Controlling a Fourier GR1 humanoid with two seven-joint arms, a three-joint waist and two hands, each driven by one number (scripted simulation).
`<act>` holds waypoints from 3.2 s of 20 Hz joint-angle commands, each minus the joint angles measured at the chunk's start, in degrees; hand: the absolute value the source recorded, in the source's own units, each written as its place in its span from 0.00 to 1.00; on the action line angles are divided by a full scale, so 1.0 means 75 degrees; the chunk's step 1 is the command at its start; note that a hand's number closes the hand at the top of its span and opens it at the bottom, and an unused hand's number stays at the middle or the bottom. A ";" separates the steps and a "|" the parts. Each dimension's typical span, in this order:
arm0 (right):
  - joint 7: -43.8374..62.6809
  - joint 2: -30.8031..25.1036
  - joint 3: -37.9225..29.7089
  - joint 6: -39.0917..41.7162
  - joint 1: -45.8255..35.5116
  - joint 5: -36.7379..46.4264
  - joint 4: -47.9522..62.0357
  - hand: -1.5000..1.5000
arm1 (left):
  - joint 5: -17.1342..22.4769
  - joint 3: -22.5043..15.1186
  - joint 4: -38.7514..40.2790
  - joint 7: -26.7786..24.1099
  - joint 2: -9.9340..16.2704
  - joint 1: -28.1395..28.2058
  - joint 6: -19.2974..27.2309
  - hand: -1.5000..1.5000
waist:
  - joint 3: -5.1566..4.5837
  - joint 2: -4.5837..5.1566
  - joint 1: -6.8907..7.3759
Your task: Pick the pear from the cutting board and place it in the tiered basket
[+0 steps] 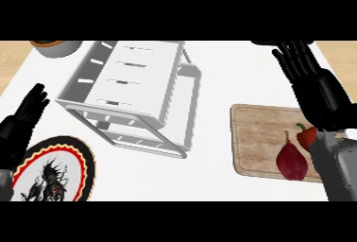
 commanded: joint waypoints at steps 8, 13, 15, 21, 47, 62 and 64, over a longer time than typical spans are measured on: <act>0.0142 0.0294 -0.1929 -0.2667 0.2611 0.0941 0.0017 1.00 | 0.0659 -0.0029 -0.0182 0.0448 -0.0833 0.0438 -0.0057 0.50 | -0.0020 0.0354 -0.0530; -0.0799 0.1783 -0.1634 -0.4199 0.3278 0.1597 -0.0460 0.00 | 0.0541 -0.0473 -0.0562 0.0787 -0.1165 0.0251 -0.0057 0.50 | 0.0014 0.0268 0.0019; -0.0877 0.1547 -0.1483 -0.3984 0.3792 0.1864 -0.0993 0.00 | 0.0385 -0.0444 -0.0164 0.0933 -0.1352 -0.0107 0.0029 0.50 | 0.0012 0.0276 0.0012; 0.1265 -0.0870 -0.1459 -0.3147 0.4968 0.3476 -0.2061 0.00 | 0.0405 -0.0470 -0.0357 0.0789 -0.1353 0.0266 -0.0019 0.50 | -0.0028 0.0266 -0.0023; 0.6869 -0.1056 0.0852 -0.0043 0.3445 0.4893 -0.2429 0.00 | 0.0044 0.0295 -0.0243 0.1124 -0.1622 -0.0069 -0.0770 0.50 | 0.0013 0.0288 0.0123; 0.5112 -0.0226 0.0412 -0.0548 0.3276 0.6661 -0.0417 0.00 | -0.0783 0.0281 -0.1149 0.1483 -0.2455 0.0601 -0.0758 0.50 | 0.0015 0.0281 0.0145; 0.5063 -0.0261 0.0138 -0.0134 0.3255 0.6521 -0.0369 0.00 | -0.0893 0.0496 -0.0527 0.1555 -0.2628 -0.0188 -0.0738 0.50 | 0.0014 0.0285 0.0108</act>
